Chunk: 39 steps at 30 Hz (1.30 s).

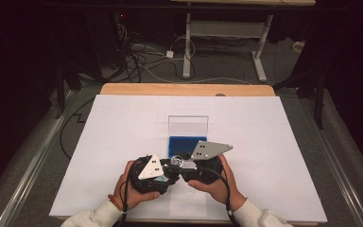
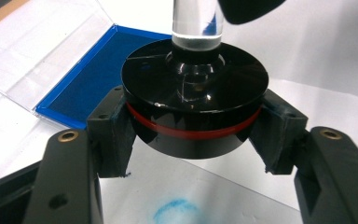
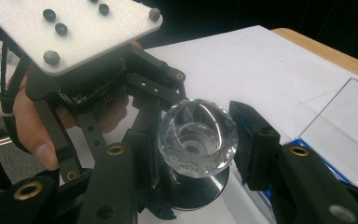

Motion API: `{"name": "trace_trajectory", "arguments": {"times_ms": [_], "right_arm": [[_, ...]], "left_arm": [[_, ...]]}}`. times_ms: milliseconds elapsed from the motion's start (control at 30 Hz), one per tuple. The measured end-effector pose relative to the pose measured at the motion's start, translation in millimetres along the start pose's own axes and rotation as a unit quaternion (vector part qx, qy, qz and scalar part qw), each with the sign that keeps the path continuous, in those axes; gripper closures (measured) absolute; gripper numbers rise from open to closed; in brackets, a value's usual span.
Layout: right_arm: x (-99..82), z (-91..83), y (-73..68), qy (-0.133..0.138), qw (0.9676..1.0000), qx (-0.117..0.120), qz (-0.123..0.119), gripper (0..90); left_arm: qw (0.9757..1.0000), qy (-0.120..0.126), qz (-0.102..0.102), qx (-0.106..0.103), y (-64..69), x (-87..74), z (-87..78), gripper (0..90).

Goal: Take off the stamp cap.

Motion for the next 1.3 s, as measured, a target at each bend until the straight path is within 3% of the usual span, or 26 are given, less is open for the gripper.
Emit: {"name": "trace_trajectory", "arguments": {"times_ms": [133,300,667,1133,1167,1233,1267,1300], "right_arm": [[-2.4,-1.7,-2.2,0.007,1.0,0.001,-0.005,56.9],[-5.0,-2.2,-3.3,0.014,0.9999,-0.003,-0.007,56.9],[-11.2,-0.4,-4.7,0.011,0.9998,-0.007,-0.012,56.9],[-14.0,-1.3,-7.2,0.015,0.9997,-0.006,-0.016,57.0],[-14.5,-1.3,-7.2,0.015,0.9997,-0.007,-0.018,57.0],[-14.2,-4.4,-9.9,0.02,0.9989,-0.009,-0.041,57.0],[-13.6,-7.6,-13.6,0.019,0.9984,-0.005,-0.053,56.9],[-13.4,-10.4,-17.1,0.016,0.998,0.001,-0.061,57.0]], "left_arm": [[1.0,0.0,0.007,0.0,1.5,-1.0,-1.6,36.8],[0.9999,0.003,-0.001,-0.013,4.3,-1.5,-0.5,36.7],[0.9995,-0.019,0.011,-0.022,5.4,-6.2,0.5,36.7],[0.999,-0.012,0.005,-0.042,8.7,-7.6,0.9,36.7],[0.999,-0.015,-0.009,-0.041,7.1,-9.5,1.6,36.8],[0.9972,-0.002,-0.066,-0.035,-8.4,-20.2,-2.0,37.0],[0.9973,0.003,-0.071,-0.022,-15.3,-22.6,-7.8,36.9],[0.9981,0.002,-0.061,-0.007,-19.7,-23.1,-14.1,36.9]]}}
Point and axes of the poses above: each handheld gripper's, and its own axes: z roughly forward along the jaws, x roughly out of its top, y roughly to its right, the point moved 10 cm from there along z, roughly forward along the jaws, and after that the axes turned 12 degrees about z, right-handed, at the moved point
